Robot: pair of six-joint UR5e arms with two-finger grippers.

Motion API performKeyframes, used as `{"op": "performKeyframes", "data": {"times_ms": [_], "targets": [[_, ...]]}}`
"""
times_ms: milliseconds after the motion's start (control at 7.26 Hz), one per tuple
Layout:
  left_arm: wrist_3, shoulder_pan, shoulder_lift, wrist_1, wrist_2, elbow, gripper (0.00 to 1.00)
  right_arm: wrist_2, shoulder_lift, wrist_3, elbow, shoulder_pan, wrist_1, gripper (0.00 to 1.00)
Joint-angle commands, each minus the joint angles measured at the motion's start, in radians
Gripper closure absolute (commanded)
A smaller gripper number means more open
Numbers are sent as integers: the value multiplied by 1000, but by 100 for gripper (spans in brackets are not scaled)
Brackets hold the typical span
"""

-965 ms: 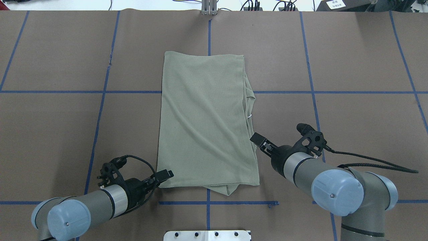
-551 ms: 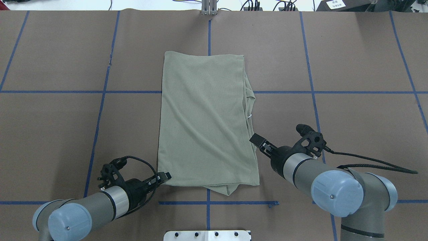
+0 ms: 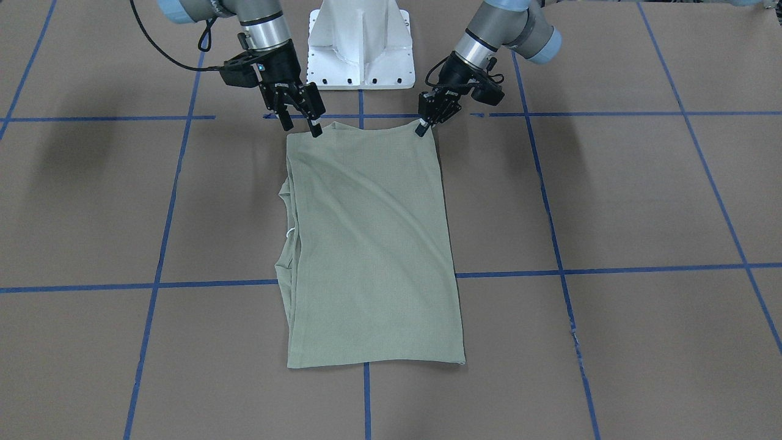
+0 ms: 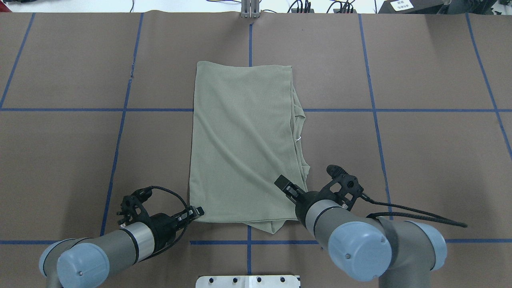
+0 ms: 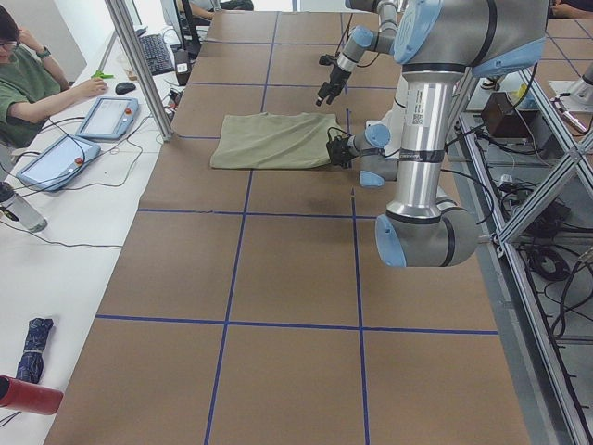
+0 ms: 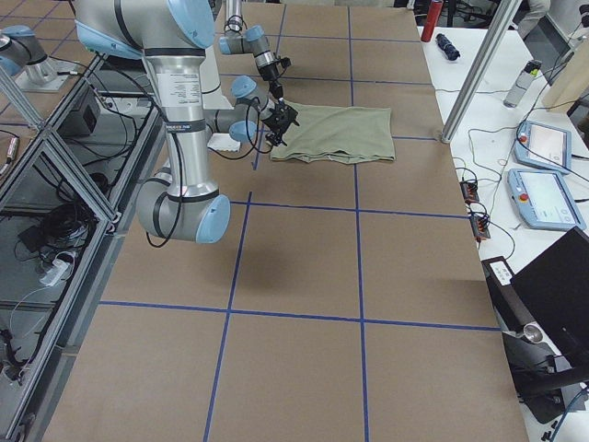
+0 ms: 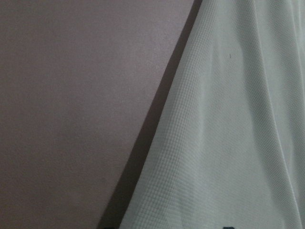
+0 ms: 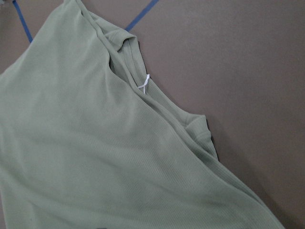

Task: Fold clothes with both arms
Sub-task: 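Position both grippers at the folded shirt's edge nearest the robot, then close both grippers on the shirt's near edge and lift it slightly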

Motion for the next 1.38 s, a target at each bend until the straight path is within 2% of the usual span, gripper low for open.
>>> {"op": "performKeyframes", "data": {"times_ms": [0,276,689,1240], "targets": [[0,0,2,0,-1,-12,100,-2,66,27,-46,-52,-123,6],[0,0,2,0,-1,-16,100,8,69,13,-69,-53,-126,6],[0,0,1,0,-1,-18,100,8,84,16,-105,-47,-123,17],[0,-2,2,0,-1,-19,100,12,112,1,-169,-46,-124,18]]}}
